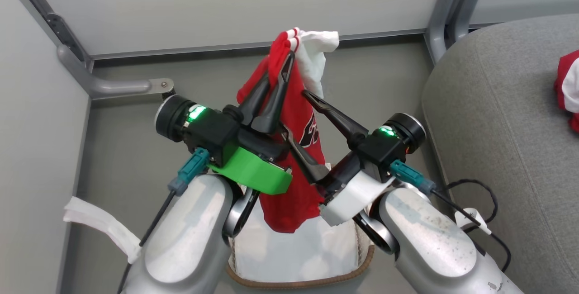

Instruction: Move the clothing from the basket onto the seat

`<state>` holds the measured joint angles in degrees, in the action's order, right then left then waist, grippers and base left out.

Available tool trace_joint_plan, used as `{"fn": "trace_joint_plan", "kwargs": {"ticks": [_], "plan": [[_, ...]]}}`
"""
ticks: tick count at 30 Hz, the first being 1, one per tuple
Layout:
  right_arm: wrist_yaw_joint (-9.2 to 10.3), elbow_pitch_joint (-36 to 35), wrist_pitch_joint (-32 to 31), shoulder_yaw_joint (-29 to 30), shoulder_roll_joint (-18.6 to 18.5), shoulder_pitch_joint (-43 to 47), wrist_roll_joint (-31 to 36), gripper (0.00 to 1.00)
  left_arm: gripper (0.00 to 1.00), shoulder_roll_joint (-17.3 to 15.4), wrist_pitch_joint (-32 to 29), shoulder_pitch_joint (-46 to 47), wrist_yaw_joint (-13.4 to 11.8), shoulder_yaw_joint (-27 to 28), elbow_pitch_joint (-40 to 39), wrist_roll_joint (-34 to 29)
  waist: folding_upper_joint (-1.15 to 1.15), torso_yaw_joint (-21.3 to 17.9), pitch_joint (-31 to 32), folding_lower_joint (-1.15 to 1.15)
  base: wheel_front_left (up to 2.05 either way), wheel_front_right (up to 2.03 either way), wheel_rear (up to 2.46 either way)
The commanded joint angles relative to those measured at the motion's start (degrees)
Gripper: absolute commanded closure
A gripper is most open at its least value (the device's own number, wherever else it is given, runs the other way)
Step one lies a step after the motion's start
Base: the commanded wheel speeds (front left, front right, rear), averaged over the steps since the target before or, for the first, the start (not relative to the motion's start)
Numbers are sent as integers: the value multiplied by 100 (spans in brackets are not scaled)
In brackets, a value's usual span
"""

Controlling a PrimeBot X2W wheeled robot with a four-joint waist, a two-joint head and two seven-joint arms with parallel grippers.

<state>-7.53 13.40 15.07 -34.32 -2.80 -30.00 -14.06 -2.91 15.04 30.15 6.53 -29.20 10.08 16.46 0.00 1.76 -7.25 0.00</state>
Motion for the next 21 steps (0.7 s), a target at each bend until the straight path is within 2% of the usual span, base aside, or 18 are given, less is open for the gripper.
{"fn": "trace_joint_plan", "kwargs": {"ticks": [1, 6, 15, 21], "plan": [[8, 39, 15, 46, -28, -70, 19, 0, 100, -6, 20, 82, -33, -39, 3, -21, 0, 57, -7, 0, 0, 0, 0], [8, 293, 14, 101, -27, -193, 126, 0, 100, -6, 20, 116, -92, -247, -30, 96, 0, 144, -1, 0, 0, 0, 0], [8, 1036, 14, -157, -28, -245, 42, 0, 100, -5, 20, 160, -158, -630, -137, 342, 0, 247, 20, 0, 0, 0, 0], [8, 1501, 14, -215, -27, -41, 24, 0, 100, -4, 20, 172, -207, -675, -115, 389, 0, 260, 21, 0, 0, 0, 0]]}}
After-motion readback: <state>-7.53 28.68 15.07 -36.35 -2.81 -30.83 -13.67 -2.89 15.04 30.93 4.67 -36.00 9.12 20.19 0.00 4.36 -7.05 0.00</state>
